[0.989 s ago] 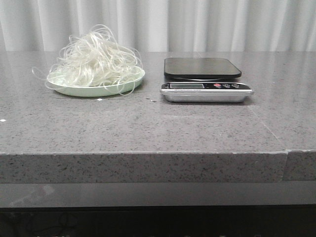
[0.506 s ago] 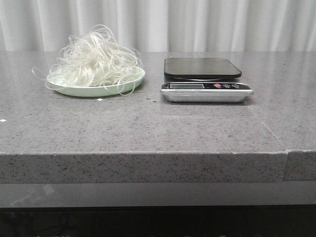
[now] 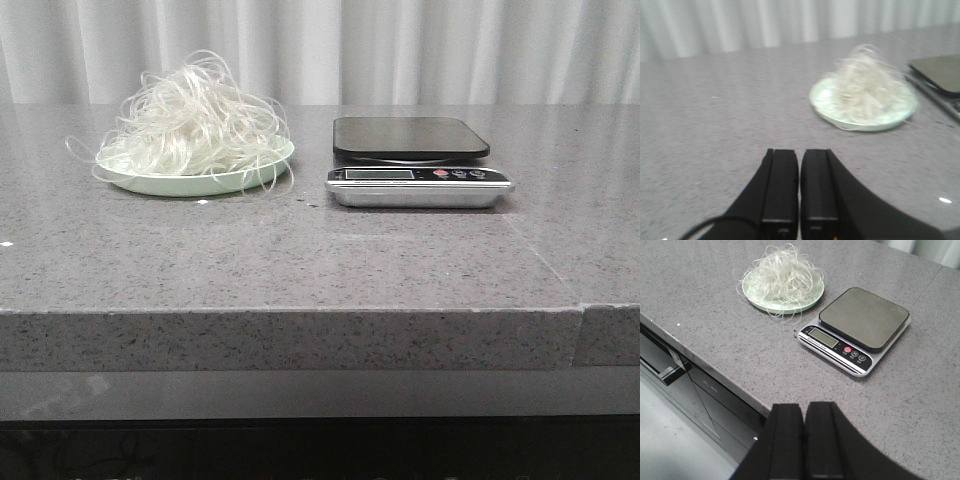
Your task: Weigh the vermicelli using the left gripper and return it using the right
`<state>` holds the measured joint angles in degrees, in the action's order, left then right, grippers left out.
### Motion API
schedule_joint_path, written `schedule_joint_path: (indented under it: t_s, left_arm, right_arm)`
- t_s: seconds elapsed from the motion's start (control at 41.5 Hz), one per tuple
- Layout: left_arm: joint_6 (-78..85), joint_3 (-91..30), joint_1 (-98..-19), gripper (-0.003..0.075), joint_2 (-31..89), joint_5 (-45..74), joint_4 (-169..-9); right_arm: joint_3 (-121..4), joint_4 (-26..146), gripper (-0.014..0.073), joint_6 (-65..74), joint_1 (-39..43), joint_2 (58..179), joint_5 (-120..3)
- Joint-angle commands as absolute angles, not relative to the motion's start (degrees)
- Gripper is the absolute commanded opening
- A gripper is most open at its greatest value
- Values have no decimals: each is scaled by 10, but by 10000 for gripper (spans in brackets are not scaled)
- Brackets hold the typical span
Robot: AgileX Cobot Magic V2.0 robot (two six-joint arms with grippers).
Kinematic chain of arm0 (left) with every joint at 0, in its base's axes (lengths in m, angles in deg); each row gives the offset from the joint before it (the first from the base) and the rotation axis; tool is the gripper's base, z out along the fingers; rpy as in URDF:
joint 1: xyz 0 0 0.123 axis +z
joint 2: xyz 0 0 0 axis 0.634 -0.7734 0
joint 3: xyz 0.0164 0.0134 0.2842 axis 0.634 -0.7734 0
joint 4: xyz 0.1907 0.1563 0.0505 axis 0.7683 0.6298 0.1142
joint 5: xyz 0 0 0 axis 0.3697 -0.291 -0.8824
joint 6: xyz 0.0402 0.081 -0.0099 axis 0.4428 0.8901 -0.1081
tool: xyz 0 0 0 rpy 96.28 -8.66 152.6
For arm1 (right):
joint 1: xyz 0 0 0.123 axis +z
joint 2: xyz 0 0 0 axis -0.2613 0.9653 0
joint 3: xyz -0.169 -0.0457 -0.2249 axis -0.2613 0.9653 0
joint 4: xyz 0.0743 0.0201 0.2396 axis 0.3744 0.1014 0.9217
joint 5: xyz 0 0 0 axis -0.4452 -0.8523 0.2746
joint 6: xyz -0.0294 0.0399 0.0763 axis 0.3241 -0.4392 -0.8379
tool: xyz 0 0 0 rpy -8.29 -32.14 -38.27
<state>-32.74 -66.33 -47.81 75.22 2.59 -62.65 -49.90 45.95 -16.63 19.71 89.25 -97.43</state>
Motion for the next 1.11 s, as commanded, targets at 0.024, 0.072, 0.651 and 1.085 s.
schedule_joint_path:
  t_s: [0.024,0.072,0.651,1.085]
  left_arm:
    - [-328,-719,-438,142,806,139,-642]
    - [-328,-745,-429,142,829,159,-651]
    - [-328,-886,-416,142,880,314,-657]
    - [-328,-886,-412,142,879,317,-657]
  right_arm:
    - [-512,455,159,-167,195,895,-936]
    - [-512,455,159,-167,195,895,-936]
    - [-512,455,159,-167,195,895,-937]
    - [-512,455,159,-167,195,895,-937]
